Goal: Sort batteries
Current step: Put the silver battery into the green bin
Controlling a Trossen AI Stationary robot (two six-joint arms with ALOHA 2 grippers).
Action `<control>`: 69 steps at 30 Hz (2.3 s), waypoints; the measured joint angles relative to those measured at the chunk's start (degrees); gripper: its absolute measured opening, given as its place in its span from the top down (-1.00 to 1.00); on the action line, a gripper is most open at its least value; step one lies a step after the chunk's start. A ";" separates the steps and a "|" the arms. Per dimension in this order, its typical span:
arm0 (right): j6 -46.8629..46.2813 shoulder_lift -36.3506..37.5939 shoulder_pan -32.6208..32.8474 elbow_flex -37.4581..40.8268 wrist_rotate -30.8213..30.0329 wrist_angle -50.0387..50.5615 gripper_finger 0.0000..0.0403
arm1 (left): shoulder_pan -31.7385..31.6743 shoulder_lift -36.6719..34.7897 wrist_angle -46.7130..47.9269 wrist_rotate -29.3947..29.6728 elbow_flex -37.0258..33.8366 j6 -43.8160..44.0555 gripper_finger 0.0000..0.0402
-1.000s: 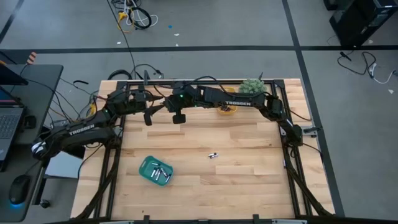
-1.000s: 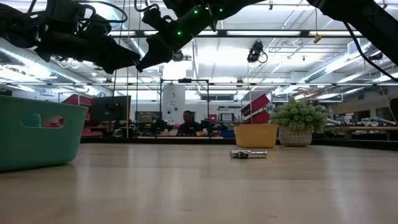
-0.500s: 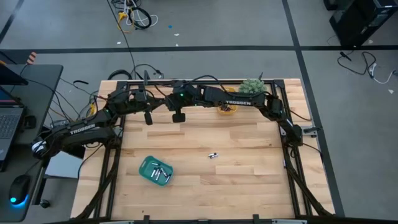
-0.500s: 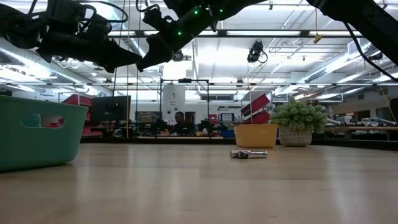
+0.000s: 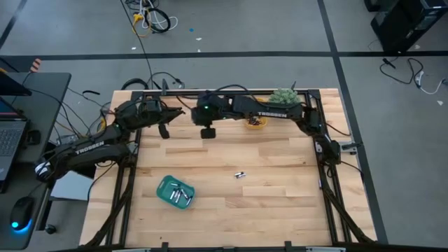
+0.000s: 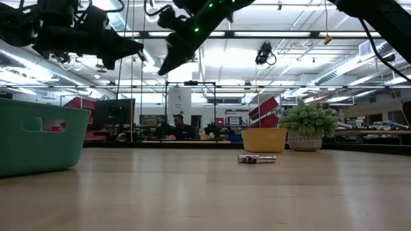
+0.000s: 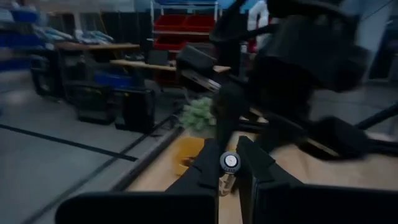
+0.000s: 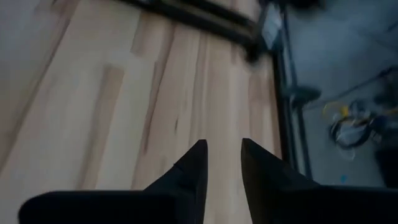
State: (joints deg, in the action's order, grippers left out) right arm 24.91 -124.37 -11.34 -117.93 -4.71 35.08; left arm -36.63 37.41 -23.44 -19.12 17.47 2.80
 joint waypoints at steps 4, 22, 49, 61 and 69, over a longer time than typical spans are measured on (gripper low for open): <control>-2.92 2.09 -1.06 0.00 1.54 10.78 0.58 | 5.28 -3.18 5.32 -1.09 0.04 4.30 0.95; -16.20 2.66 6.46 0.04 12.70 33.89 0.59 | 51.10 0.22 42.14 30.84 16.13 8.65 0.95; -40.83 2.74 27.43 0.07 1.43 46.86 0.63 | 81.76 20.17 50.97 41.74 16.20 45.47 0.84; -41.81 2.74 28.81 0.07 -0.22 46.61 0.63 | 81.76 25.83 50.06 41.49 16.20 45.91 0.80; -39.81 2.74 29.03 0.07 -0.81 46.29 0.64 | 81.76 25.83 50.18 41.46 16.20 45.91 0.78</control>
State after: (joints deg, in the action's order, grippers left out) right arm -14.90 -121.62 17.69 -117.86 -5.52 81.37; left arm 45.12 63.24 26.74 22.34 33.67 48.71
